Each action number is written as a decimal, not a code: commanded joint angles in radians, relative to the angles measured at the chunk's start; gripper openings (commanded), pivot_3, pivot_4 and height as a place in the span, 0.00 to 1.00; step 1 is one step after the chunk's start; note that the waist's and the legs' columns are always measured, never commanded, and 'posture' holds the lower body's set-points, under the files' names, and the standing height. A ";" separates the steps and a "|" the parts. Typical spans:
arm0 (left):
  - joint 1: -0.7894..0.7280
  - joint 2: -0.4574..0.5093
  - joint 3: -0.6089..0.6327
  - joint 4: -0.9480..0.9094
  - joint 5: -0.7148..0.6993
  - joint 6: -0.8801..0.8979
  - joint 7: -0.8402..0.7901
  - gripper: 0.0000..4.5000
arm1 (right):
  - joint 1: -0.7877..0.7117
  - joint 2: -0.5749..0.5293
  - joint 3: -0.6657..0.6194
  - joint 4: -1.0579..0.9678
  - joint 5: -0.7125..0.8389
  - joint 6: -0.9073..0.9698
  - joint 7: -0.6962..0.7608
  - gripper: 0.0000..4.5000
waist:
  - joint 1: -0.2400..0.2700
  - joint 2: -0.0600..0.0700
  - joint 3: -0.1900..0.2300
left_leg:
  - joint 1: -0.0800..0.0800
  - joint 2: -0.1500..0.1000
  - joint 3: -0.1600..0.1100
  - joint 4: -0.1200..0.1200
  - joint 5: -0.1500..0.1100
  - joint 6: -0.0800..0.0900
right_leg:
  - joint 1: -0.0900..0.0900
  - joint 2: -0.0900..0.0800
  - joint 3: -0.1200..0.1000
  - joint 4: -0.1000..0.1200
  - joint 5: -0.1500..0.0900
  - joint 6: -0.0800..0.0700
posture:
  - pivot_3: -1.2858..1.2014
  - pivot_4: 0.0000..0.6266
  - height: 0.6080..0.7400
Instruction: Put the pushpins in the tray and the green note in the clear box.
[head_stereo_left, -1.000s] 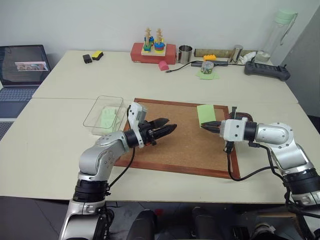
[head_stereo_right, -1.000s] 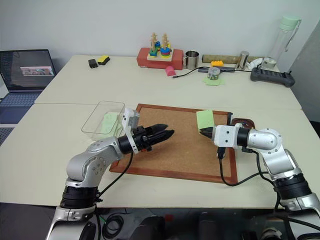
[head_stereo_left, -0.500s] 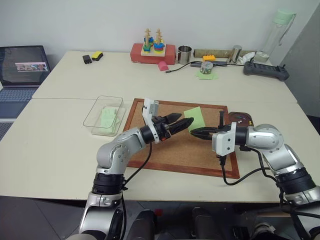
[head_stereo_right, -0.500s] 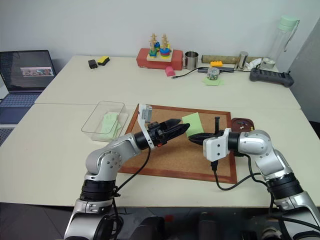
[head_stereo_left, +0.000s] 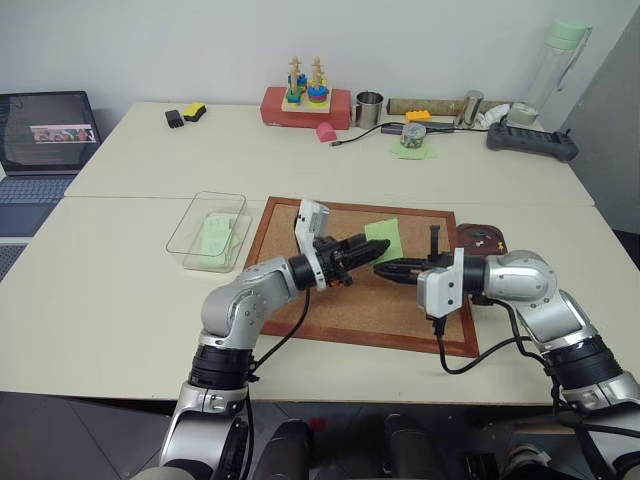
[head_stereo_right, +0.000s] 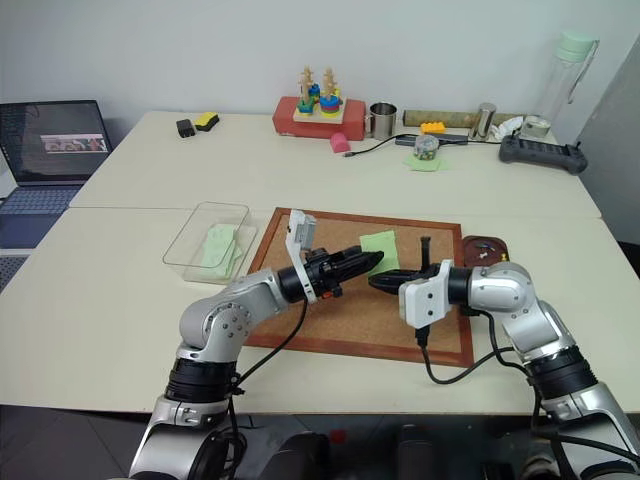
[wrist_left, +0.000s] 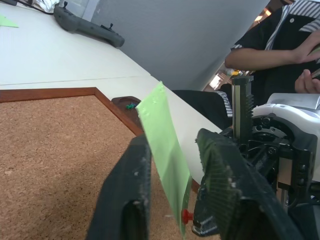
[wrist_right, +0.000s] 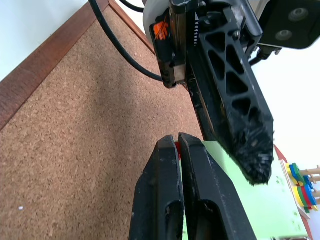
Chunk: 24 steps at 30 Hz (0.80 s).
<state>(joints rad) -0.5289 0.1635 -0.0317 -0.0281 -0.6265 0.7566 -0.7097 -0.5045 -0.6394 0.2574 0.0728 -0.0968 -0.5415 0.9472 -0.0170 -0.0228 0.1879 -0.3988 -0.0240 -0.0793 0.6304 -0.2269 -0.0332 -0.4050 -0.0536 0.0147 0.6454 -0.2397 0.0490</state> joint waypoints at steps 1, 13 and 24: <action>0.002 0.006 -0.014 -0.018 0.014 -0.030 -0.009 0.13 | -0.019 0.002 -0.006 -0.040 0.003 -0.018 -0.017 0.00 | 0.000 0.000 0.000 | 0.000 0.000 0.000 0.000 0.000 0.000 | 0.000 0.000 0.000 0.000 0.000 0.000 | 0.52 0.24 1.00; 0.018 0.009 -0.035 0.014 0.093 -0.116 0.013 0.01 | -0.024 0.005 -0.009 -0.047 0.004 -0.016 -0.031 0.00 | 0.000 0.000 0.000 | 0.000 0.000 0.000 0.000 0.000 0.000 | 0.000 0.000 0.000 0.000 0.000 0.000 | 0.52 0.24 1.00; 0.000 -0.014 -0.029 0.125 0.212 -0.249 0.109 0.01 | 0.007 0.000 -0.088 -0.114 0.086 0.083 -0.074 0.00 | 0.003 0.000 0.000 | 0.000 0.000 0.000 0.001 0.000 0.000 | 0.000 0.000 0.000 0.001 0.000 0.000 | 0.52 0.24 1.00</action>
<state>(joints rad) -0.5120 0.1551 -0.0712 0.1116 -0.4251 0.5385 -0.6048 -0.5063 -0.6354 0.2183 0.0047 -0.0556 -0.5040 0.9006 -0.0135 -0.0227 0.1878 -0.3987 -0.0243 -0.0791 0.6310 -0.2269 -0.0330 -0.4050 -0.0538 0.0150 0.6459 -0.2395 0.0489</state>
